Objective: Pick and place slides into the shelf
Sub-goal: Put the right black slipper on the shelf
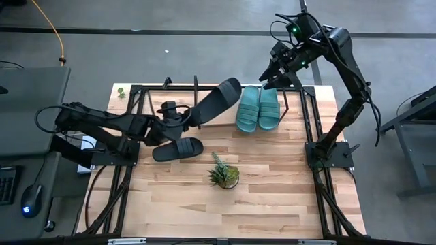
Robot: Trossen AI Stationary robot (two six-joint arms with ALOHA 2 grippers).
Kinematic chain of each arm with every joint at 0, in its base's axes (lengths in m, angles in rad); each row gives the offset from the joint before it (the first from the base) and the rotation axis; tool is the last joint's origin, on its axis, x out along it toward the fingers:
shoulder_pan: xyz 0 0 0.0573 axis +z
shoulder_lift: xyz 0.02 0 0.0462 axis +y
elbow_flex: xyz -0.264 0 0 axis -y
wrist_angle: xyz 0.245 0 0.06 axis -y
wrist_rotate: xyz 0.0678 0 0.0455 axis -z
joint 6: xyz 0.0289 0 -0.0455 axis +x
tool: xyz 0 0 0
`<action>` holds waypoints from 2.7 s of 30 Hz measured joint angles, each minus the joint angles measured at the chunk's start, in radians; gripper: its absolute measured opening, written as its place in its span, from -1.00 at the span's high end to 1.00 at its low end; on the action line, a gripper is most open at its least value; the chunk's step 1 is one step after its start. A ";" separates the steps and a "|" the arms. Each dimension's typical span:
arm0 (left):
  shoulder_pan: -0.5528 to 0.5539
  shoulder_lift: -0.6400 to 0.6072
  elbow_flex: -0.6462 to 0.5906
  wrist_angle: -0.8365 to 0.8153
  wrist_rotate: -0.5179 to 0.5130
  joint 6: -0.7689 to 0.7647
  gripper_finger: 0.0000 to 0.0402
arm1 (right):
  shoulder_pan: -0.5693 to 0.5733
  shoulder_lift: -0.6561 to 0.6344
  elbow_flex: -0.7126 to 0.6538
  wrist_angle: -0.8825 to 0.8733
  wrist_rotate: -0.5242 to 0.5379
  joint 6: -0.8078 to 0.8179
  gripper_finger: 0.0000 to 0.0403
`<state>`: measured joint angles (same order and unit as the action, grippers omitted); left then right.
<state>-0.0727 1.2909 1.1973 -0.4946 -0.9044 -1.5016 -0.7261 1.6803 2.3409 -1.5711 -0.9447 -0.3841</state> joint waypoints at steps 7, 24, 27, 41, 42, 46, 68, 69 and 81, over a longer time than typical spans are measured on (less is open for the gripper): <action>0.000 0.099 0.000 0.029 -0.048 -0.133 0.70 | 0.000 0.000 0.000 0.000 0.001 0.016 -0.12; 0.000 0.254 0.000 0.108 -0.309 -0.345 0.70 | 0.000 0.000 0.000 0.000 -0.006 0.027 -0.11; 0.000 0.289 0.000 0.104 -0.325 -0.400 0.70 | 0.000 0.000 0.000 0.000 -0.007 0.026 -0.11; 0.000 0.511 0.002 0.229 -0.372 -0.731 0.70 | 0.022 0.000 0.000 0.000 -0.035 0.028 -0.11; 0.000 0.521 -0.002 0.233 -0.369 -0.732 0.70 | 0.029 0.000 0.000 0.000 -0.035 0.027 -0.11; 0.001 0.564 -0.001 0.292 -0.369 -0.729 0.70 | 0.052 0.000 0.000 0.000 -0.035 0.027 -0.11; 0.133 0.612 0.000 0.313 -0.288 -0.720 0.70 | 0.127 0.000 0.000 0.000 -0.035 0.062 -0.11; 0.134 0.612 0.000 0.314 -0.285 -0.712 0.70 | 0.127 0.000 0.000 0.000 -0.035 0.062 -0.11; 0.167 0.625 0.000 0.336 -0.235 -0.670 0.70 | 0.127 0.000 0.000 0.000 -0.028 0.069 -0.11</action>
<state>0.0940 1.9163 1.1973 -0.1584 -1.1391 -2.1715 -0.5991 1.6798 2.3409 -1.5709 -0.9730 -0.3147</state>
